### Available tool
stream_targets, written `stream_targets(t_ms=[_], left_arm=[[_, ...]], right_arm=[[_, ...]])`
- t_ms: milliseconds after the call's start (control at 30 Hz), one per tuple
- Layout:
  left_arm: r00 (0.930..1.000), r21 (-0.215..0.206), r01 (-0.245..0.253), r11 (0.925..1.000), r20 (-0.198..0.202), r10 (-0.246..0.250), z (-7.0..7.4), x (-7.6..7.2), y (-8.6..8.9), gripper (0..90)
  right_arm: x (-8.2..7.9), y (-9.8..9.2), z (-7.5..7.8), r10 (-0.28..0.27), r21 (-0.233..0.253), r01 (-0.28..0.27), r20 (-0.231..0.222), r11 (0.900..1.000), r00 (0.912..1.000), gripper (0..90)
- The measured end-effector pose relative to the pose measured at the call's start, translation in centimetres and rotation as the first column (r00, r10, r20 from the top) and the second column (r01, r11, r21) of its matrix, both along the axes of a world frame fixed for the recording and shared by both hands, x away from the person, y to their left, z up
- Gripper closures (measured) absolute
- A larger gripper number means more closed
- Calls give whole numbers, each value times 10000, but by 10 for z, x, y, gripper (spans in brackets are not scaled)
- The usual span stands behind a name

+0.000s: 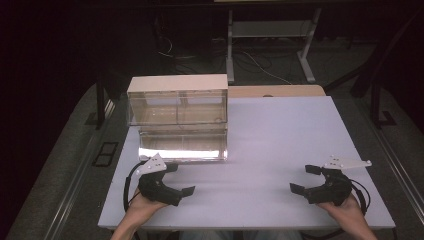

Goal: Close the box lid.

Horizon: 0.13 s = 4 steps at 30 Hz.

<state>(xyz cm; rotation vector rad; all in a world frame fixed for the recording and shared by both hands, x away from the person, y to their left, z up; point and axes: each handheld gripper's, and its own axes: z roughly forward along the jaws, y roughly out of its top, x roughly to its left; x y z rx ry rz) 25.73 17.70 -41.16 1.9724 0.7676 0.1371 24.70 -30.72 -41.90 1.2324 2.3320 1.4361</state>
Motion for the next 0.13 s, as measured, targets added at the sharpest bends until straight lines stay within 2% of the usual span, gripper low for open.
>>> stream_targets(t_ms=[67, 133], left_arm=[[9999, 170, 122, 9998, -56, -121, -5, -1, -2, 0], [9999, 169, 121, 9998, -77, -119, -7, -1, -2, 0]], right_arm=[[0, 0, -1, 50, -10, -50, -13, 10000, 10000, 9], [0, 0, -1, 65, 20, -65, -38, 10000, 10000, 9]])
